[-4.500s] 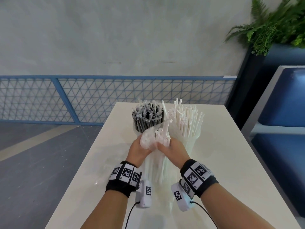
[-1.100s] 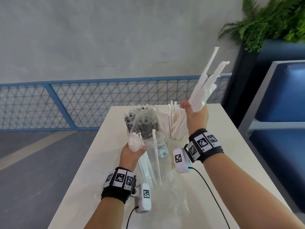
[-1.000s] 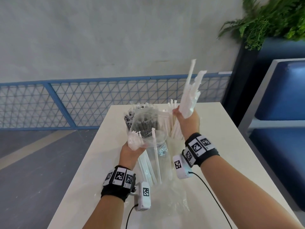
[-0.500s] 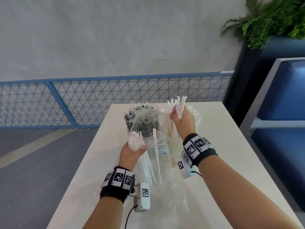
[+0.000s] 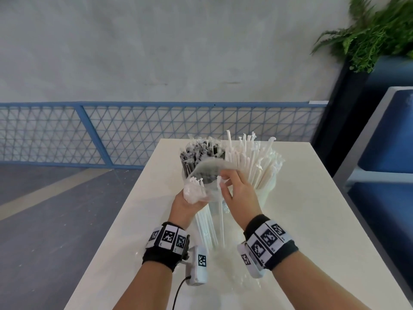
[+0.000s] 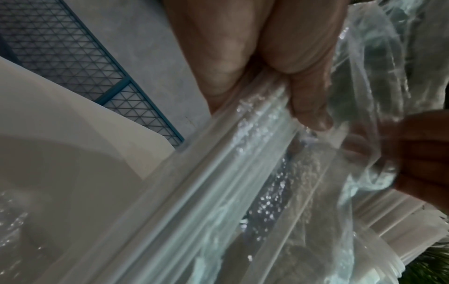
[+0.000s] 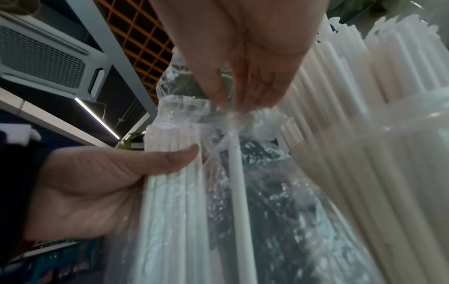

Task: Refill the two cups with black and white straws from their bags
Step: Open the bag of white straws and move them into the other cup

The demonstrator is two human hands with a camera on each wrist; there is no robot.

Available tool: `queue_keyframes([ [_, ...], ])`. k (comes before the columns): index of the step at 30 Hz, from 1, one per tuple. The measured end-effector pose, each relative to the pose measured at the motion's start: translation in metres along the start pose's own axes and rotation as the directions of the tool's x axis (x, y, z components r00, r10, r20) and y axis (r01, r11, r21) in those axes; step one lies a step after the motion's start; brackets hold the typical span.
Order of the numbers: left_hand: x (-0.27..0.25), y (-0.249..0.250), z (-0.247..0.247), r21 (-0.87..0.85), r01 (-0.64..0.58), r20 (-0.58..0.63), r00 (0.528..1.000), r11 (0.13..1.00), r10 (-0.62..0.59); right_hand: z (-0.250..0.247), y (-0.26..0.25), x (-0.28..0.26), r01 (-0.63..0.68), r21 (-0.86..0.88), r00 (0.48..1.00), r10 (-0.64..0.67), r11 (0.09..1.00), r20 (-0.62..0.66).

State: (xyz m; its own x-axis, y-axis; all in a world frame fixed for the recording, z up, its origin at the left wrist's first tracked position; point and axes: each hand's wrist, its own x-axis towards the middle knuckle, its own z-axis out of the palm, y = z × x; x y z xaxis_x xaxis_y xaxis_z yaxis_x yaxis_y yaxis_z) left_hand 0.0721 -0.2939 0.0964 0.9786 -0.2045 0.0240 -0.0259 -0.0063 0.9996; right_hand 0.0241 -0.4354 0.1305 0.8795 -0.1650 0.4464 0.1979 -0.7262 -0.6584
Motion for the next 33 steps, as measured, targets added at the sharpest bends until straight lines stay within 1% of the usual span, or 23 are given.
queue_keyframes([
  [2,-0.001,-0.002,-0.001,-0.01,0.006,0.018,1.0,1.0,-0.006,0.0,0.002,0.002,-0.081,-0.021,0.993,0.083,0.996,0.079],
  [3,-0.001,-0.002,-0.001,-0.013,0.013,0.025,1.0,1.0,-0.013,-0.002,0.001,0.004,-0.094,-0.031,0.989,0.097,0.995,0.113],
  [5,-0.001,-0.002,-0.001,0.006,0.005,0.054,0.999,1.0,-0.005,-0.003,-0.003,0.005,-0.065,-0.033,0.98,0.07,0.997,0.184],
  [7,-0.002,-0.002,-0.001,0.052,-0.028,0.104,0.994,0.998,0.022,-0.002,-0.009,0.003,-0.046,-0.012,0.963,0.047,0.999,0.264],
  [9,-0.003,-0.001,-0.001,0.084,-0.05,0.172,0.985,0.995,0.035,0.002,-0.011,0.0,-0.07,0.004,0.946,0.065,0.998,0.317],
  [12,-0.006,0.001,-0.002,0.157,-0.084,0.322,0.946,0.984,0.029,0.004,-0.012,-0.002,-0.129,0.065,0.935,0.1,0.99,0.34],
  [14,-0.006,0.001,-0.004,0.217,-0.098,0.394,0.919,0.971,0.005,0.008,-0.013,-0.005,-0.177,0.072,0.921,0.14,0.982,0.363],
  [17,-0.005,0.003,-0.006,0.36,-0.121,0.457,0.888,0.925,-0.062,0.018,-0.013,-0.01,-0.281,0.027,0.879,0.246,0.959,0.409],
  [19,-0.007,0.003,-0.006,0.444,-0.134,0.496,0.86,0.886,-0.119,0.023,-0.011,-0.013,-0.373,0.053,0.849,0.317,0.926,0.423],
  [21,-0.01,0.0,-0.002,0.47,-0.085,0.492,0.852,0.879,-0.18,0.022,-0.014,-0.016,-0.451,0.127,0.837,0.37,0.883,0.403],
  [23,-0.012,-0.004,0.004,0.478,-0.032,0.438,0.875,0.878,-0.206,0.023,-0.019,-0.018,-0.483,0.194,0.855,0.412,0.854,0.315],
  [25,-0.013,-0.007,0.01,0.4,0.008,0.385,0.906,0.916,-0.176,0.024,-0.024,-0.019,-0.51,0.307,0.86,0.464,0.803,0.214],
  [27,-0.012,-0.009,0.011,0.333,-0.016,0.388,0.913,0.943,-0.122,0.022,-0.024,-0.016,-0.515,0.389,0.855,0.486,0.764,0.179],
  [29,-0.011,-0.014,0.007,0.339,-0.029,0.395,0.911,0.94,-0.114,0.016,-0.022,-0.012,-0.461,0.461,0.883,0.443,0.758,0.154],
  [33,-0.009,-0.024,0.003,0.346,0.021,0.365,0.918,0.938,-0.155,-0.011,-0.026,0.005,-0.315,0.623,0.936,0.342,0.715,0.081],
])
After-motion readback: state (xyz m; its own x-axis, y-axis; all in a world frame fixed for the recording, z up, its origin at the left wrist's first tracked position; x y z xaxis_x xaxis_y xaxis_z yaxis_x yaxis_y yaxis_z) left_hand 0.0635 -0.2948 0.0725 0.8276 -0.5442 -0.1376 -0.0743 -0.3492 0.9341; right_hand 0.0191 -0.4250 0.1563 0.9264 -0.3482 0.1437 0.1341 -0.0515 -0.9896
